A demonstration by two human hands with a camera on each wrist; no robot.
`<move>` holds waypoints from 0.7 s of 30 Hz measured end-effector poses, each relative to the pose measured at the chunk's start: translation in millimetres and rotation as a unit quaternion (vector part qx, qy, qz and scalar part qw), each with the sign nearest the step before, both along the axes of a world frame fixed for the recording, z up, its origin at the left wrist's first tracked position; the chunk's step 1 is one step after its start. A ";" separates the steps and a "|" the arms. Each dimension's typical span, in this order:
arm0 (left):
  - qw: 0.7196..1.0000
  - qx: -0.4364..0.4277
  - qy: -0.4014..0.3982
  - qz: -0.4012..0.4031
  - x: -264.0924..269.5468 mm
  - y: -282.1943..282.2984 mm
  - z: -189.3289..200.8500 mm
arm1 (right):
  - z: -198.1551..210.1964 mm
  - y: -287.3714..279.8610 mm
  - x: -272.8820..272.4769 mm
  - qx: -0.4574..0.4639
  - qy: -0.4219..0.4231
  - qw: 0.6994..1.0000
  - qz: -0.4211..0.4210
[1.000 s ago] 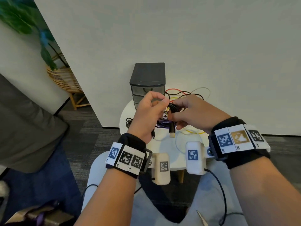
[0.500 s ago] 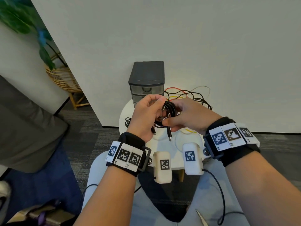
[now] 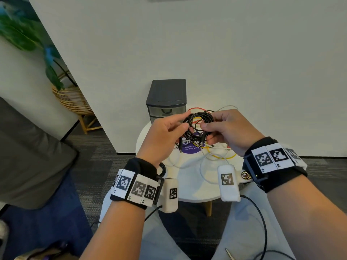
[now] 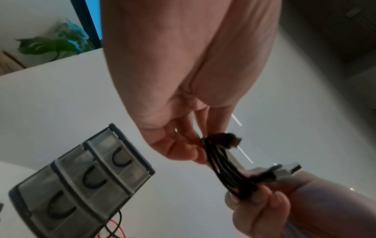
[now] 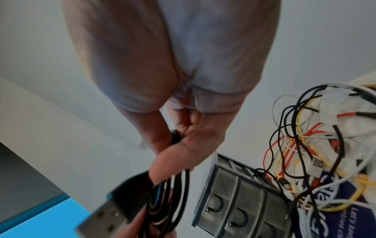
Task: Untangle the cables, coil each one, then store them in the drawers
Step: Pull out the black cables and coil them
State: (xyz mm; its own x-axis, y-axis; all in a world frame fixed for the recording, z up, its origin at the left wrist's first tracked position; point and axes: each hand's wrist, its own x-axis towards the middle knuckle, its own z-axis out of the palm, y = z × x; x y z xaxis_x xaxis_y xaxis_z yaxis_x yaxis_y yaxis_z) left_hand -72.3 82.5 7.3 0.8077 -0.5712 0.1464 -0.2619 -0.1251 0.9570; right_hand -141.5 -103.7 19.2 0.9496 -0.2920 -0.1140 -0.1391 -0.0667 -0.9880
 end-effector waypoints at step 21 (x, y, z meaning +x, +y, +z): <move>0.954 -0.145 0.258 -0.048 -27.4 -29.3 3.7 | -1.9 0.3 -1.3 -0.012 -0.106 0.992 -0.072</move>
State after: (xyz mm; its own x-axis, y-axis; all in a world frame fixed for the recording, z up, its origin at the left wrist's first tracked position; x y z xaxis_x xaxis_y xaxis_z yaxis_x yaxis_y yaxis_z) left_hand -99.7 53.2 11.0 0.7605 -0.6426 -0.0930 0.2564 0.1656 0.9523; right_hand -142.8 -103.4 17.2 0.8994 -0.4274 0.0922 0.0612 -0.0857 -0.9944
